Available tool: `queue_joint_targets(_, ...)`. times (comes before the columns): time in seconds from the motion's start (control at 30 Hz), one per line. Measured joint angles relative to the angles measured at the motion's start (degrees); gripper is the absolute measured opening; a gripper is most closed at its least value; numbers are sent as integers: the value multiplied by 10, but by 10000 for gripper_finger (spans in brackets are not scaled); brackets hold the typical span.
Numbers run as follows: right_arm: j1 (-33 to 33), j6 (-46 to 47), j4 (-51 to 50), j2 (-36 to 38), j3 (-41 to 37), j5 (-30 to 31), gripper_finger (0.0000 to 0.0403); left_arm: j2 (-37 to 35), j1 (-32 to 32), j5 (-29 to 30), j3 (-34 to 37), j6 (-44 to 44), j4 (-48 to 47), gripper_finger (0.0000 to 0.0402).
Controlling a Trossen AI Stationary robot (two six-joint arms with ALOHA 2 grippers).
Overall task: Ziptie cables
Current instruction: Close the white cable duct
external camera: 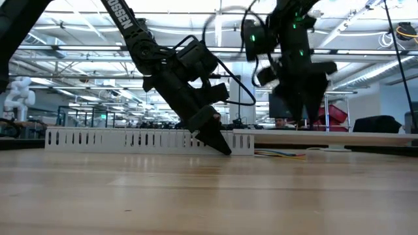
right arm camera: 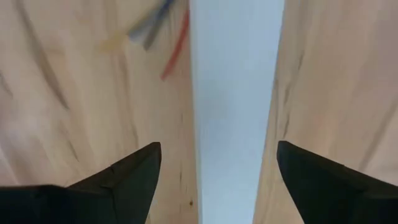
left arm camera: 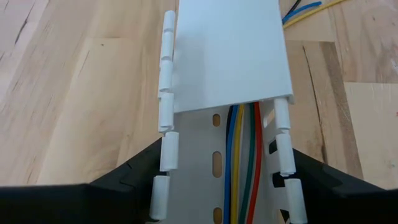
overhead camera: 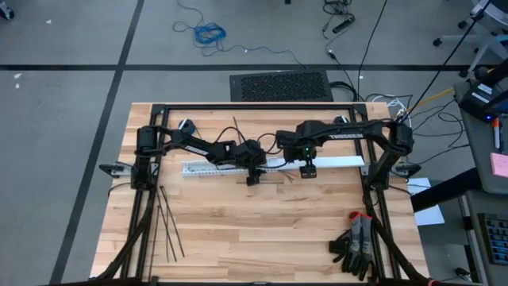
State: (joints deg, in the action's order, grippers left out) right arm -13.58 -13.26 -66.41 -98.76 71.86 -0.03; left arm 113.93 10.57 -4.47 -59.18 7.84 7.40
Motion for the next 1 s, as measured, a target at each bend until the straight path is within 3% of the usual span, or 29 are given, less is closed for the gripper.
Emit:
queue_joint_targets(0.13,12,-1,16,16,26,-2,310,0,0,0,0,0,0,238)
queue_joint_targets(0.33,5,-27,114,-7,5,-64,312,0,-2,0,0,0,-1,238)
queue_joint_targets(0.47,-17,-49,134,-14,5,-66,322,0,-2,0,0,0,-1,238)
queue_joint_targets(0.83,-91,-65,148,-43,5,-203,354,0,-2,0,0,0,-1,238)
queue_joint_targets(1.0,-93,-76,147,-80,4,-214,355,0,-3,0,0,0,-1,238)
